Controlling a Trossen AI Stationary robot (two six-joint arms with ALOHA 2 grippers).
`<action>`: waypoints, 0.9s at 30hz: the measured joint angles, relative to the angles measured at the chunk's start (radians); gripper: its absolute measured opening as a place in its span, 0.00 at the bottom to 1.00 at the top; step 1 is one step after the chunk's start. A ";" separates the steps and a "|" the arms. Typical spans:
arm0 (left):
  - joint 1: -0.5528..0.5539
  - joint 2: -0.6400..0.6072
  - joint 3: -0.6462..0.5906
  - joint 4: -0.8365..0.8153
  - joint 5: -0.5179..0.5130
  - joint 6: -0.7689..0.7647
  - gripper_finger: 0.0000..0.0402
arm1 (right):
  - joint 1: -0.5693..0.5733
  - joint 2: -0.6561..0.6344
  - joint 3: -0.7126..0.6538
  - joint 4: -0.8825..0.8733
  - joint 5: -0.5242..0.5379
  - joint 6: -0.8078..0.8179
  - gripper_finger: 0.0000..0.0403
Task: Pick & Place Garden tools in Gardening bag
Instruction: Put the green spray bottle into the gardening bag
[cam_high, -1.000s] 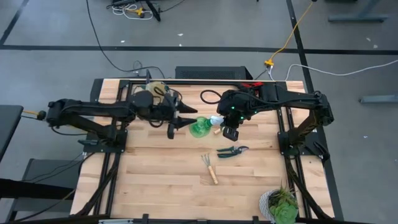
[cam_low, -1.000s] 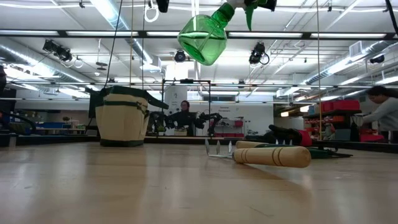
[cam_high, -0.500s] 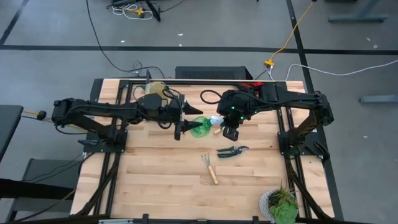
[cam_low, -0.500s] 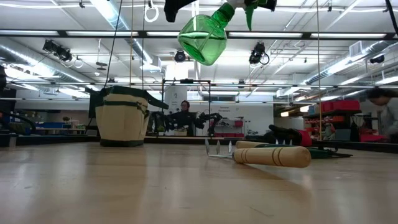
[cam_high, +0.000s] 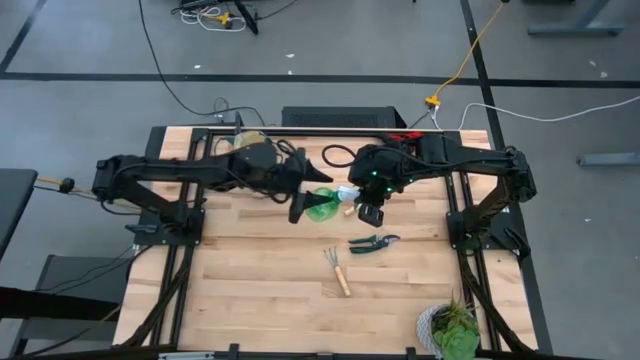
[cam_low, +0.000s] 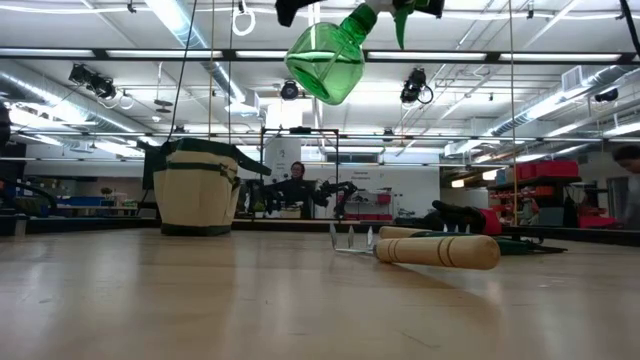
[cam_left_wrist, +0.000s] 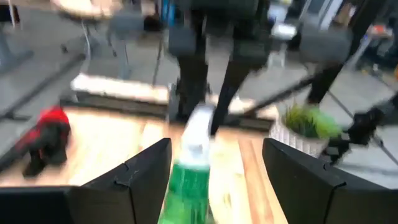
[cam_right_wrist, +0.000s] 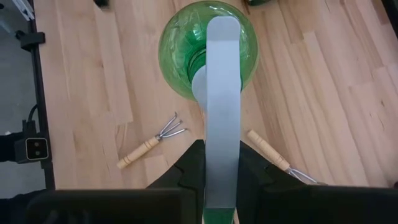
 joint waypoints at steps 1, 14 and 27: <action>0.003 0.012 0.012 -0.012 0.010 0.000 0.65 | 0.000 0.000 0.000 0.000 0.000 0.000 0.14; 0.018 0.086 0.101 -0.036 0.047 0.018 0.65 | 0.000 0.000 0.000 -0.005 0.000 -0.023 0.14; 0.018 0.130 0.098 -0.033 0.066 0.017 0.65 | 0.000 0.000 0.000 -0.006 0.000 -0.054 0.14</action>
